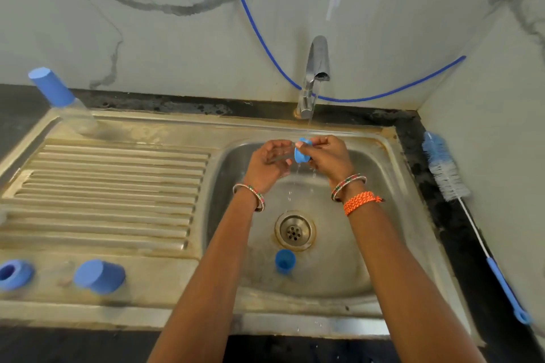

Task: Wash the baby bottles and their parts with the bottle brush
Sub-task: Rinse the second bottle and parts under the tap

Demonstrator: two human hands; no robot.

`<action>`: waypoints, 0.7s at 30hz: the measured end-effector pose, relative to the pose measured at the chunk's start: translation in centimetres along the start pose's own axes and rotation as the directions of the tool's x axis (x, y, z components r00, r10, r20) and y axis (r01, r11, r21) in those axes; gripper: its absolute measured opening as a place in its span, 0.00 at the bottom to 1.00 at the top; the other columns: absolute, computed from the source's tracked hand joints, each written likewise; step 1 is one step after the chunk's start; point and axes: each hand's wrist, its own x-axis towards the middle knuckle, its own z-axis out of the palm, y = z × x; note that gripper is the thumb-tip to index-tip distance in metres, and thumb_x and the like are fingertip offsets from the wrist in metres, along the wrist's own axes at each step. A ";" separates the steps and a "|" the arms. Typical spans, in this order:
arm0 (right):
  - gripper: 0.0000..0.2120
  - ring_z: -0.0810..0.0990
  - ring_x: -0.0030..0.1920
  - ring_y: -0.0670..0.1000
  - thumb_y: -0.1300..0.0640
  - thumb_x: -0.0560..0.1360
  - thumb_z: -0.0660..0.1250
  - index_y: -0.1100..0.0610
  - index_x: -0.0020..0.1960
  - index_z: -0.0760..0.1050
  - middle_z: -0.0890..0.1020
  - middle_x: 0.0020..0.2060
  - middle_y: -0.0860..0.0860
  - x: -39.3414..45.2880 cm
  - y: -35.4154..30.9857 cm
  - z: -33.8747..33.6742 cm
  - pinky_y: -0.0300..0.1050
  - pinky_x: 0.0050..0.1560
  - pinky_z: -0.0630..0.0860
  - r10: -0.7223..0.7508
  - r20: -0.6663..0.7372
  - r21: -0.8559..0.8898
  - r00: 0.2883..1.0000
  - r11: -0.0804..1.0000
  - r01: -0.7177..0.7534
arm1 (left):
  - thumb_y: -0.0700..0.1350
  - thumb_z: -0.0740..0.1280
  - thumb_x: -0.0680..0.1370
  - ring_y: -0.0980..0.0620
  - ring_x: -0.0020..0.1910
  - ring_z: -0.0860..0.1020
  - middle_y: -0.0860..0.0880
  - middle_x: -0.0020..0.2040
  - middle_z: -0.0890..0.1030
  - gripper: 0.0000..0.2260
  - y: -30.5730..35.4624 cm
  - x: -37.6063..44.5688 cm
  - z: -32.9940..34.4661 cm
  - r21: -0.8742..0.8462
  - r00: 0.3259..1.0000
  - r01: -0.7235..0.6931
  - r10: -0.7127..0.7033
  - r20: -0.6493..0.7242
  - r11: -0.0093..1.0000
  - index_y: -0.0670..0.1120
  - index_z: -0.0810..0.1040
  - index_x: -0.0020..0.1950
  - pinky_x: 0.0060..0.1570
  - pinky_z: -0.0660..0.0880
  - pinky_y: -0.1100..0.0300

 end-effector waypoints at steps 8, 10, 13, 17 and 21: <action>0.09 0.78 0.44 0.50 0.59 0.69 0.75 0.56 0.47 0.78 0.79 0.41 0.49 -4.4 -2.2 10.0 0.37 0.41 0.75 -0.290 0.292 -0.227 0.911 0.904 0.361 | 0.31 0.63 0.75 0.54 0.41 0.78 0.52 0.44 0.80 0.13 3.5 -7.0 -11.3 0.079 0.944 -0.082 0.103 -0.313 0.993 0.49 0.76 0.49 0.34 0.75 0.62; 0.10 0.78 0.43 0.47 0.59 0.69 0.74 0.55 0.49 0.78 0.78 0.42 0.47 -5.6 -3.5 14.6 0.34 0.41 0.74 -0.325 0.393 -0.182 0.860 0.889 0.419 | 0.37 0.65 0.71 0.55 0.40 0.78 0.53 0.44 0.81 0.10 5.4 -9.6 -15.7 0.162 0.892 -0.135 0.191 -0.409 0.978 0.52 0.77 0.46 0.34 0.75 0.62; 0.12 0.79 0.45 0.45 0.55 0.68 0.76 0.55 0.51 0.81 0.81 0.44 0.47 -7.7 -4.7 21.8 0.33 0.46 0.75 -0.413 0.547 -0.145 0.728 0.810 0.568 | 0.41 0.62 0.68 0.57 0.40 0.78 0.54 0.43 0.81 0.09 7.5 -13.4 -22.3 0.282 0.801 -0.157 0.289 -0.524 0.947 0.53 0.76 0.44 0.39 0.75 0.61; 0.17 0.80 0.52 0.50 0.58 0.67 0.77 0.59 0.54 0.80 0.83 0.51 0.53 -9.9 -4.9 30.8 0.40 0.54 0.74 -0.430 0.740 -0.098 0.518 0.693 0.714 | 0.34 0.65 0.72 0.61 0.39 0.78 0.58 0.41 0.81 0.13 8.4 -17.8 -31.0 0.378 0.663 -0.109 0.351 -0.662 0.919 0.53 0.77 0.45 0.43 0.75 0.55; 0.19 0.79 0.49 0.54 0.63 0.65 0.76 0.63 0.55 0.78 0.82 0.50 0.58 -11.0 -4.0 38.0 0.44 0.53 0.75 -0.345 0.857 -0.112 0.383 0.601 0.791 | 0.31 0.64 0.75 0.55 0.43 0.79 0.52 0.46 0.82 0.14 7.7 -20.4 -37.4 0.393 0.589 -0.058 0.349 -0.729 0.918 0.51 0.78 0.47 0.44 0.76 0.58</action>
